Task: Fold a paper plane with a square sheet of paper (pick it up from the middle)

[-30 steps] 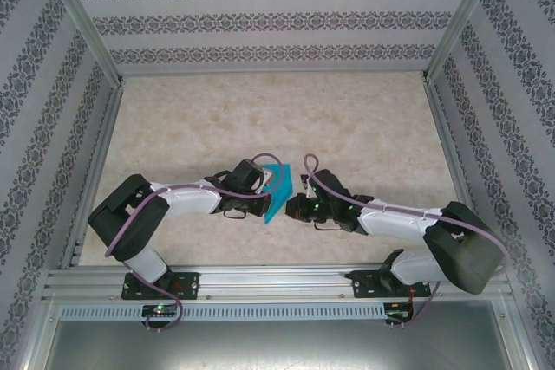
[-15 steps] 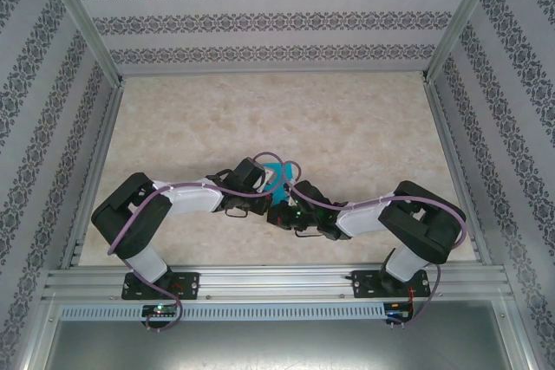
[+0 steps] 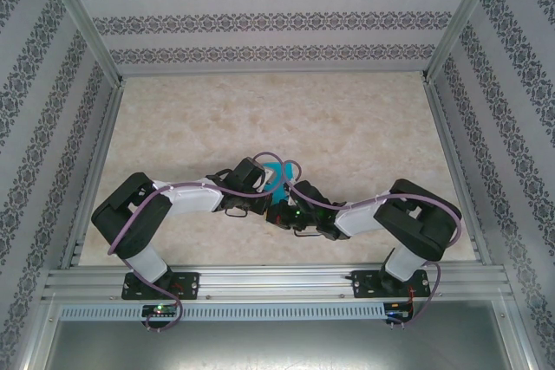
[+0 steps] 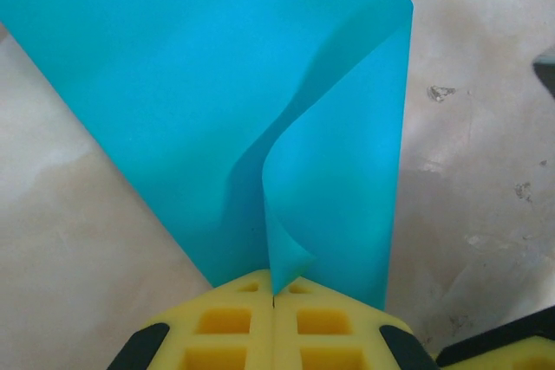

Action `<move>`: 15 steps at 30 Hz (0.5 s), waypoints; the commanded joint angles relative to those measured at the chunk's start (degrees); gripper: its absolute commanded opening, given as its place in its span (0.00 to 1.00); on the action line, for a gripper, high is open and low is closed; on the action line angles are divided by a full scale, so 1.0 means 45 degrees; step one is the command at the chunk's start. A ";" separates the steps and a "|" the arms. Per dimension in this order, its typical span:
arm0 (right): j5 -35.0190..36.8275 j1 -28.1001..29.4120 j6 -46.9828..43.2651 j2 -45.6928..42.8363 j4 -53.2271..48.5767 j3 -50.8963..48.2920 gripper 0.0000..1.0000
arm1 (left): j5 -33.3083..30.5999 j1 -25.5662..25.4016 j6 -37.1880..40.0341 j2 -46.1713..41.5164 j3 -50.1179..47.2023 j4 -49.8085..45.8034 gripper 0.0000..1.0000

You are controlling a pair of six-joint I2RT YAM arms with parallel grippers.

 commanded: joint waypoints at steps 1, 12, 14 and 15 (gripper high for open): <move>0.0342 -0.0078 0.0158 0.0471 0.0423 -0.0106 0.00 | 0.0047 0.0149 0.0206 0.0235 0.0146 -0.0253 0.03; 0.0094 -0.0301 0.0070 -0.0254 0.0694 -0.0159 0.00 | 0.0013 0.0159 0.0251 0.0192 0.0135 -0.0322 0.03; 0.0197 -0.0601 0.0018 -0.0742 0.0446 -0.0389 0.00 | 0.0045 0.0149 0.0242 0.0192 0.0128 -0.0361 0.03; 0.0309 -0.0749 -0.0016 -0.0954 0.0392 -0.0530 0.00 | 0.0043 0.0149 0.0242 0.0175 0.0146 -0.0333 0.03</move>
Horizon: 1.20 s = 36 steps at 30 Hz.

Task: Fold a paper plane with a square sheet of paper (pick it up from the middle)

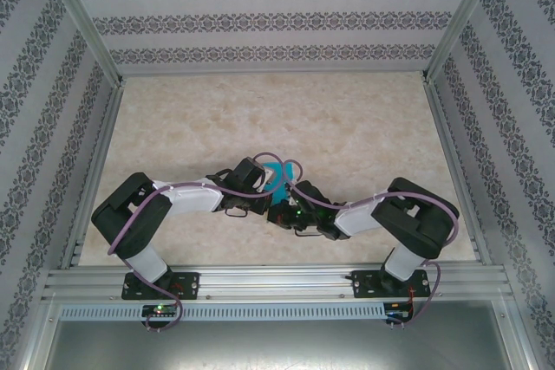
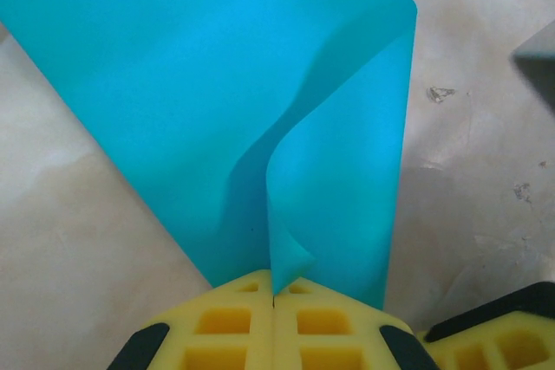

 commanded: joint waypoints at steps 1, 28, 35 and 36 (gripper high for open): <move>0.0421 -0.0539 -0.0118 -0.0976 0.0052 -0.0425 0.00 | 0.0044 0.0156 0.0272 0.0185 0.0127 -0.0361 0.03; -0.0386 -0.0905 -0.0596 0.0315 -0.1011 0.0502 0.00 | 0.0081 0.0149 0.0330 0.0267 0.0175 -0.0425 0.03; 0.0087 -0.1576 -0.1860 -0.1333 -0.3483 0.1355 0.00 | 0.0105 0.0149 0.0345 0.0349 0.0230 -0.0443 0.03; 0.0061 -0.1737 -0.1932 -0.1306 -0.3554 0.1356 0.00 | 0.0100 0.0149 0.0348 0.0349 0.0229 -0.0444 0.03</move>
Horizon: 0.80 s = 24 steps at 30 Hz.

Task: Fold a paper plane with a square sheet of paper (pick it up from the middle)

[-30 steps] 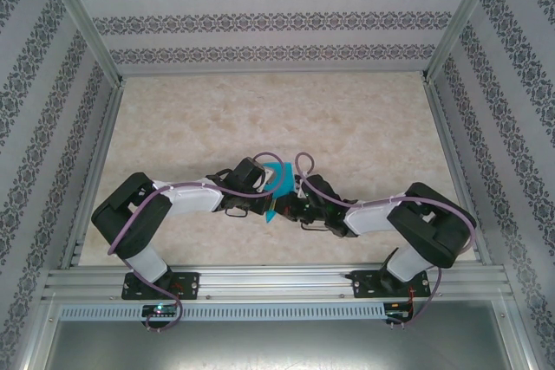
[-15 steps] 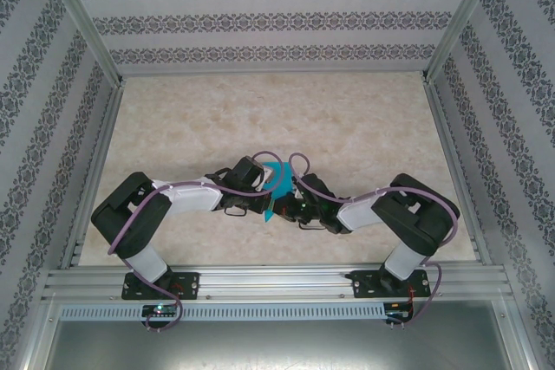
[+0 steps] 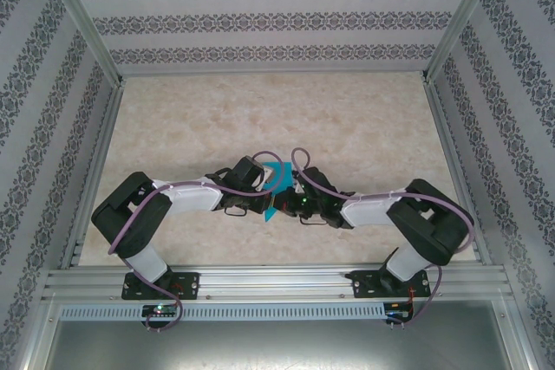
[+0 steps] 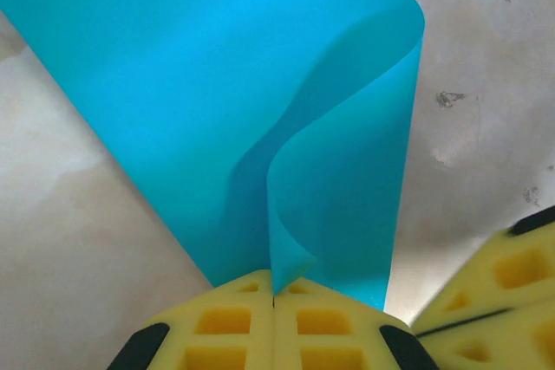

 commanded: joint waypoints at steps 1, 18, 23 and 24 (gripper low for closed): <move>0.0299 -0.0607 -0.0841 -0.0203 -0.1176 0.0317 0.00 | 0.0060 -0.0011 0.0198 0.0305 0.0162 -0.0381 0.03; -0.0481 -0.0754 -0.0481 0.0965 0.0173 0.0338 0.00 | 0.0033 -0.0011 0.0253 0.0304 0.0253 -0.0526 0.03; -0.0442 -0.0737 -0.0527 0.1212 0.0097 0.0317 0.00 | 0.0076 -0.0011 0.0267 0.0344 0.0255 -0.0518 0.03; -0.0443 -0.0756 -0.0518 0.1414 0.0187 0.0298 0.00 | 0.0076 -0.0009 0.0263 0.0344 0.0271 -0.0537 0.03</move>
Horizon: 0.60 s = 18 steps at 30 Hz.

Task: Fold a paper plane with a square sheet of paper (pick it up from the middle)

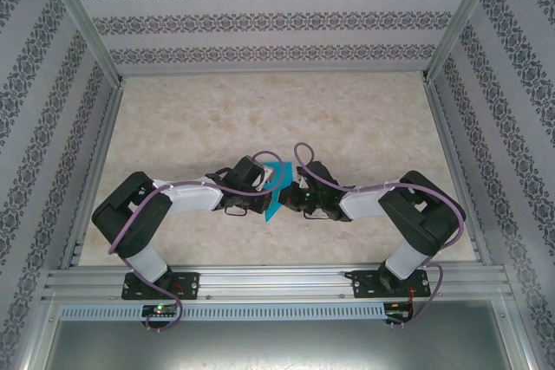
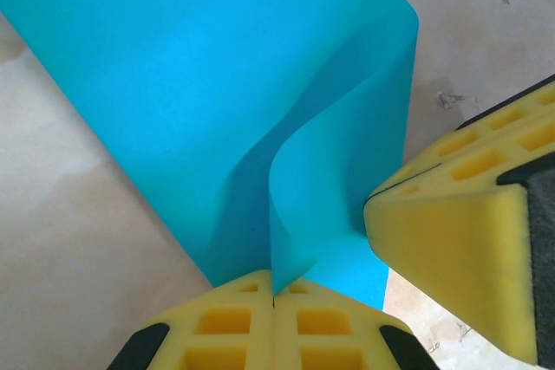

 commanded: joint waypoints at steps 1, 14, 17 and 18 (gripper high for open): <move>-0.0046 0.0118 -0.0151 0.0422 0.0280 0.0038 0.00 | 0.0073 -0.0011 0.0258 0.0321 0.0266 -0.0537 0.03; 0.0486 -0.0101 -0.0776 -0.0949 -0.1830 0.0708 0.00 | 0.0061 -0.0011 0.0268 0.0320 0.0294 -0.0616 0.03; 0.0322 -0.0529 -0.1195 -0.0925 -0.2160 0.0948 0.00 | 0.0054 -0.0011 0.0278 0.0320 0.0283 -0.0593 0.03; 0.0122 -0.0654 -0.1213 -0.0782 -0.1956 0.0952 0.00 | 0.0066 -0.0009 0.0285 0.0334 0.0300 -0.0611 0.03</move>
